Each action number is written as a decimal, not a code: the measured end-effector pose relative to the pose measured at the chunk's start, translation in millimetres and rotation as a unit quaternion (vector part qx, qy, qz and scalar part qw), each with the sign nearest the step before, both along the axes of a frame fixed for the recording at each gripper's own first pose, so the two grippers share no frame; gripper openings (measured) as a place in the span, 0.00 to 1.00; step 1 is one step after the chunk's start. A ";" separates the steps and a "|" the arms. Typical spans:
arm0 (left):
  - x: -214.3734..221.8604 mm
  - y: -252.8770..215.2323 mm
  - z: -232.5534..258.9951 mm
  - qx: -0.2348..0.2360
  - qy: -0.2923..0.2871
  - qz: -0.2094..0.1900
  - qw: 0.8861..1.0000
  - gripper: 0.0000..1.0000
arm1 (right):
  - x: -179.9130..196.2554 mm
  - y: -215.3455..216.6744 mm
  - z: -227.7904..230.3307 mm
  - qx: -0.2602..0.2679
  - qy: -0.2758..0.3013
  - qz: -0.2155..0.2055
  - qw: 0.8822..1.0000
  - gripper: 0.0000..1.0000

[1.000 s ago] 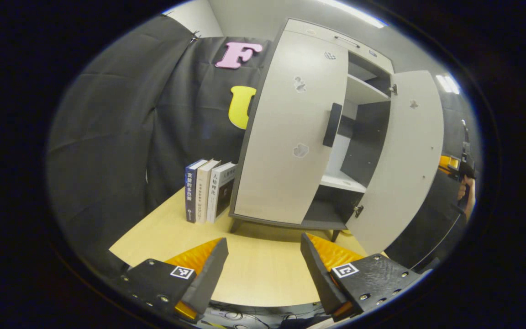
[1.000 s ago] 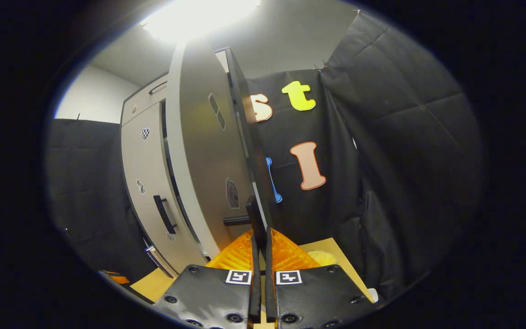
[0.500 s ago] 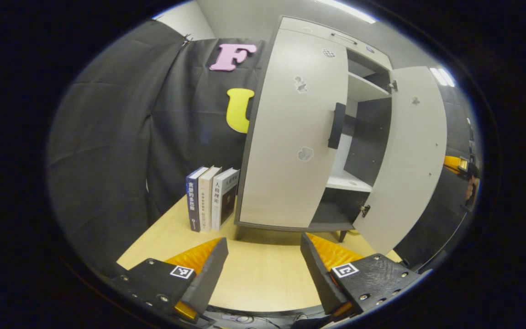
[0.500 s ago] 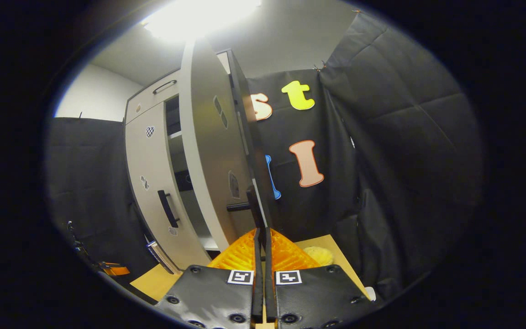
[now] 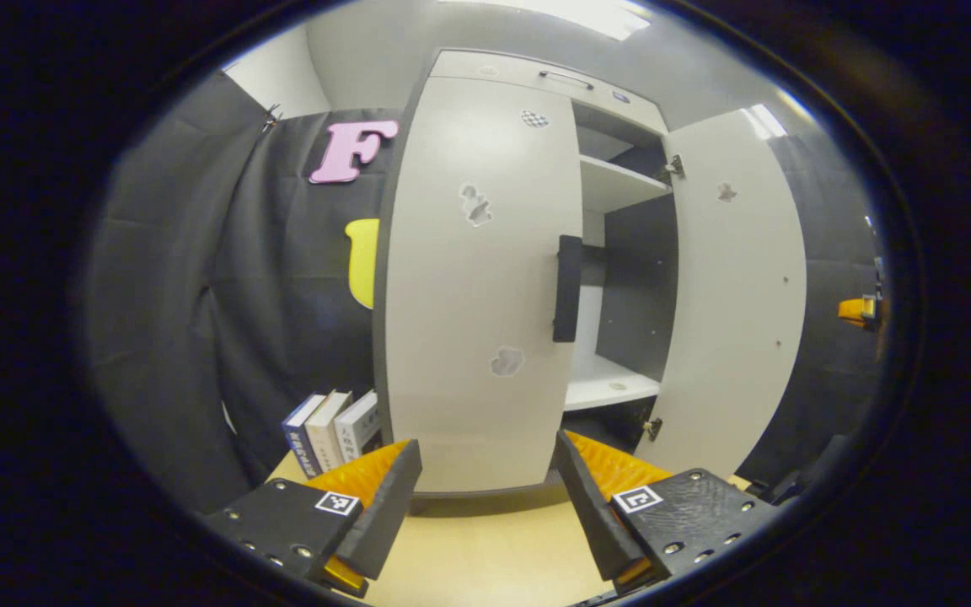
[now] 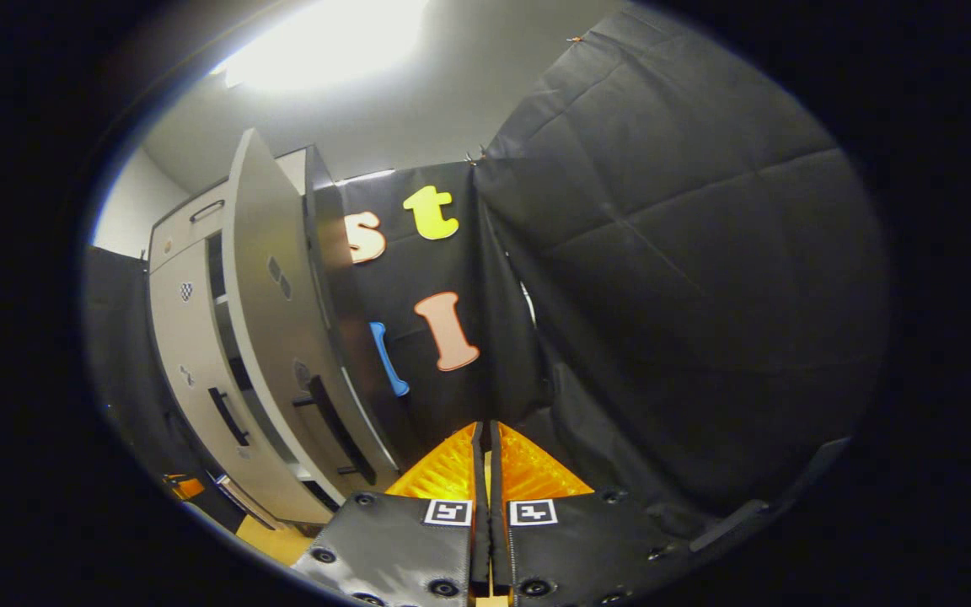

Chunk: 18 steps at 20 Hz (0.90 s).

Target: Open the right door of the double-door shoe cabinet with the right hand, and open the left door with the left hand.

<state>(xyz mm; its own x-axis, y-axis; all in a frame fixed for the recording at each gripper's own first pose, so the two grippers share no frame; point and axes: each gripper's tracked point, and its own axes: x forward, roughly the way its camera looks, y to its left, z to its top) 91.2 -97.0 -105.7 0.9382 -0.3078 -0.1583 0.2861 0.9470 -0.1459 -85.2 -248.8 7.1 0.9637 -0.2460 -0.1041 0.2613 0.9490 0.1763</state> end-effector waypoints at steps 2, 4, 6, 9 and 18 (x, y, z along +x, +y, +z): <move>20.5 -21.3 14.0 -0.021 -0.004 -0.010 1.000 0.94 | -1.7 -13.0 -4.9 -0.006 0.007 -0.015 1.000 0.00; 39.6 -39.6 26.1 -0.028 -0.012 -0.015 0.999 0.94 | 6.5 -23.8 -10.6 -0.007 0.013 -0.020 1.000 0.00; 58.5 -52.1 42.8 -0.019 -0.026 -0.009 0.999 0.93 | 22.3 -39.3 -16.0 -0.013 0.018 -0.033 0.999 0.00; 83.8 -71.3 66.2 -0.009 -0.048 0.001 0.999 0.93 | 49.1 -55.4 -16.5 -0.031 0.016 -0.034 0.999 0.02; 151.5 -95.5 107.3 0.006 -0.066 0.065 0.996 0.93 | 158.1 -88.4 -51.3 -0.071 0.054 -0.003 0.996 0.18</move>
